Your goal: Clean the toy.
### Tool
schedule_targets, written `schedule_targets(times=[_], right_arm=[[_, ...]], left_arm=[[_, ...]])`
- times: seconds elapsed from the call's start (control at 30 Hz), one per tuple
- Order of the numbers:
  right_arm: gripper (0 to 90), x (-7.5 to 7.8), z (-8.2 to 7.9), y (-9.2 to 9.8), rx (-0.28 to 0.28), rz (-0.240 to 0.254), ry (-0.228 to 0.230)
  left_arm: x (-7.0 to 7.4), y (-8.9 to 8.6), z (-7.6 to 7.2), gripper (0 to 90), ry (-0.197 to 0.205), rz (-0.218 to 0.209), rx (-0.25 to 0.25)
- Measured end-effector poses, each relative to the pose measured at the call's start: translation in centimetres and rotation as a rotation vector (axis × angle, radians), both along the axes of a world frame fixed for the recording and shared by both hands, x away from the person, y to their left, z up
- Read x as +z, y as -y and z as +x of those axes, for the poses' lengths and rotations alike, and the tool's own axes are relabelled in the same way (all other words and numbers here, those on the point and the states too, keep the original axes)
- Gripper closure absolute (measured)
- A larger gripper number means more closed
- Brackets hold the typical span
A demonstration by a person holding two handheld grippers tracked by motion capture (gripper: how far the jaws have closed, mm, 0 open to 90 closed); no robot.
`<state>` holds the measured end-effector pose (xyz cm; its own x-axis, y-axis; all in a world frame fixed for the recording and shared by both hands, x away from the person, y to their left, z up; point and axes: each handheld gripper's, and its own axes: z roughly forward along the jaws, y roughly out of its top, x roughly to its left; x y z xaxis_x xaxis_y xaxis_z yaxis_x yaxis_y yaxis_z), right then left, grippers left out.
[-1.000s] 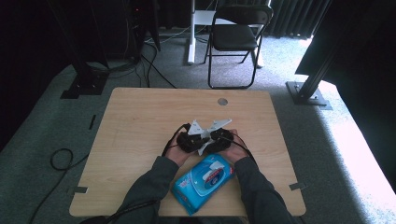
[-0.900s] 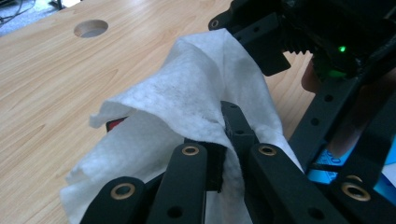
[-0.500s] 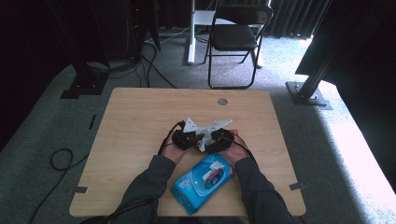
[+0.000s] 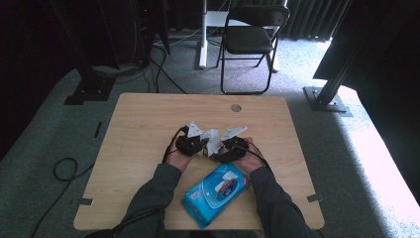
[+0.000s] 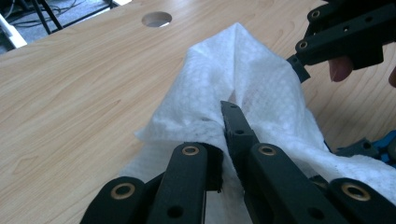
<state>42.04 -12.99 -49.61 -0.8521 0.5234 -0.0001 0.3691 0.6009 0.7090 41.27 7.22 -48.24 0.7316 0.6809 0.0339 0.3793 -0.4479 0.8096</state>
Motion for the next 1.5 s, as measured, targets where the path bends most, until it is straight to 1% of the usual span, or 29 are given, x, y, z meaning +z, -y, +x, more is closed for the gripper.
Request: schedule_targets(times=[0.17, 0.2, 0.5, 0.6, 0.7, 0.87, 0.97, 1.03, 1.13, 1.37, 1.43, 1.47, 1.5], right_arm=[[34.2, -0.1, 0.0, 0.0, 0.0, -0.003, 0.0], [34.2, 0.0, 0.0, 0.0, -0.001, -0.003, -0.001], [34.2, -0.1, 0.1, 0.0, -0.014, -0.001, -0.001], [34.2, -0.1, 0.1, 0.0, -0.015, 0.001, 0.001], [34.2, 0.0, 0.2, 0.2, -0.02, 0.003, 0.001], [34.2, 0.0, 0.2, 0.4, -0.021, 0.008, 0.0], [34.2, 0.1, 0.2, 0.5, -0.023, 0.013, 0.001], [34.2, 0.1, 0.3, 0.6, -0.024, 0.01, -0.001], [34.2, -0.1, 0.3, 0.8, -0.028, 0.007, 0.0], [34.2, -0.5, 0.3, 1.4, -0.043, 0.008, -0.006], [34.1, -0.5, 0.2, 1.4, -0.046, 0.009, -0.008], [34.1, -0.5, 0.2, 1.5, -0.047, 0.009, -0.007], [34.2, -0.4, 0.3, 1.6, -0.048, 0.01, -0.005]], left_arm=[[0.0, 0.1, -0.1, 87.9, 0.005, 0.004, -0.004], [0.1, 0.2, -0.2, 87.9, 0.005, -0.002, -0.006], [0.0, 1.5, -1.1, 87.8, 0.016, 0.003, -0.065], [-0.1, 1.9, -1.7, 87.8, 0.021, -0.004, -0.083], [-0.1, 2.0, -2.1, 87.8, 0.016, -0.01, -0.105], [0.0, 2.0, -2.3, 87.7, 0.016, -0.01, -0.115], [0.2, 2.0, -2.4, 87.8, 0.025, -0.017, -0.115], [0.5, 1.9, -2.4, 87.9, 0.029, -0.037, -0.108], [0.9, 1.5, -2.4, 88.0, 0.044, -0.044, -0.096], [1.8, 0.2, -2.0, 88.2, 0.069, -0.058, -0.054], [1.9, 0.0, -2.0, 88.2, 0.069, -0.064, -0.048], [2.1, -0.5, -1.8, 88.2, 0.072, -0.072, -0.031], [2.2, -0.7, -1.7, 88.2, 0.071, -0.075, -0.026]])
